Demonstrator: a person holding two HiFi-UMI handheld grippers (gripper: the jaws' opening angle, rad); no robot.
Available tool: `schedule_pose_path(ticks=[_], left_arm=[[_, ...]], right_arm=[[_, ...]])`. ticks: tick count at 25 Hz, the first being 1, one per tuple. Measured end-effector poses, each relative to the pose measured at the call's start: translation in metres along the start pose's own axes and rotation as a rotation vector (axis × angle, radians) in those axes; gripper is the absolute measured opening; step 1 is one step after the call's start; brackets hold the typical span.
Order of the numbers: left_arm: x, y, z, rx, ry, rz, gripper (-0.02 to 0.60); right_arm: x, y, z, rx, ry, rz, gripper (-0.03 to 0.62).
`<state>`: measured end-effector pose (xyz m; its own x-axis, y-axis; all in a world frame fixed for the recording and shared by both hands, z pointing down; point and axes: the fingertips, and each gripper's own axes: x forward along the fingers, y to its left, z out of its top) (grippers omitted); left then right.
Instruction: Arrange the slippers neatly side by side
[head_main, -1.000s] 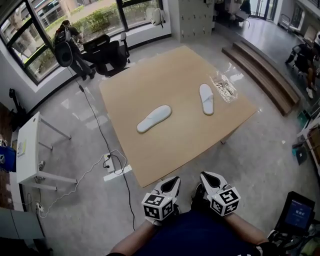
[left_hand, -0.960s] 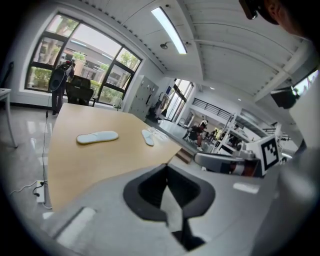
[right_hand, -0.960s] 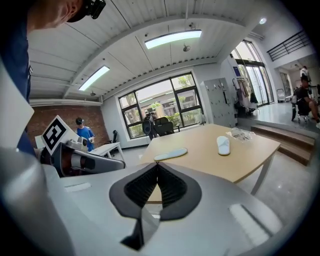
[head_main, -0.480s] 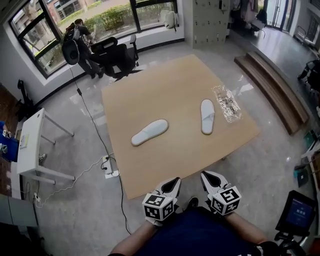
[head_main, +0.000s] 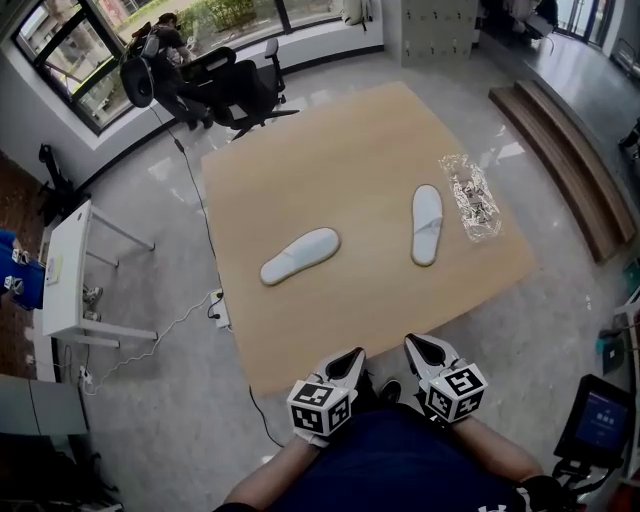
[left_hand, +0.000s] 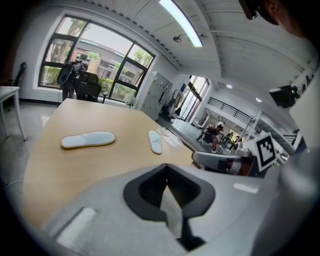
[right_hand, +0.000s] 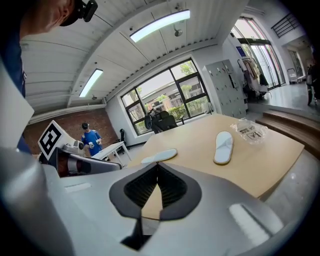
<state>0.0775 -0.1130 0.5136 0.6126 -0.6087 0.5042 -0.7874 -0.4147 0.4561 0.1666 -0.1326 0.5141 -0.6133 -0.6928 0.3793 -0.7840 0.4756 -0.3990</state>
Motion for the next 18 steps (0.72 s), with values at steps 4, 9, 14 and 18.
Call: schedule_pose_path(ticks=[4,9,14,18], left_arm=[[0.021,0.024,0.021,-0.023,0.007,-0.015,0.003],[0.039,0.034,0.053,-0.016,0.022,-0.095,0.003],[0.048,0.055,0.083,-0.019,0.014,-0.116,0.003],[0.061,0.085,0.092,-0.048,0.013,-0.108,0.003]], right_arm=[[0.023,-0.017,0.021,-0.006,-0.019,-0.038,0.011],[0.045,-0.035,0.044,0.011,-0.031,-0.123,0.011],[0.074,-0.033,0.066,0.010,-0.006,-0.125,0.014],[0.100,-0.041,0.064,0.027,0.038,-0.144,0.086]])
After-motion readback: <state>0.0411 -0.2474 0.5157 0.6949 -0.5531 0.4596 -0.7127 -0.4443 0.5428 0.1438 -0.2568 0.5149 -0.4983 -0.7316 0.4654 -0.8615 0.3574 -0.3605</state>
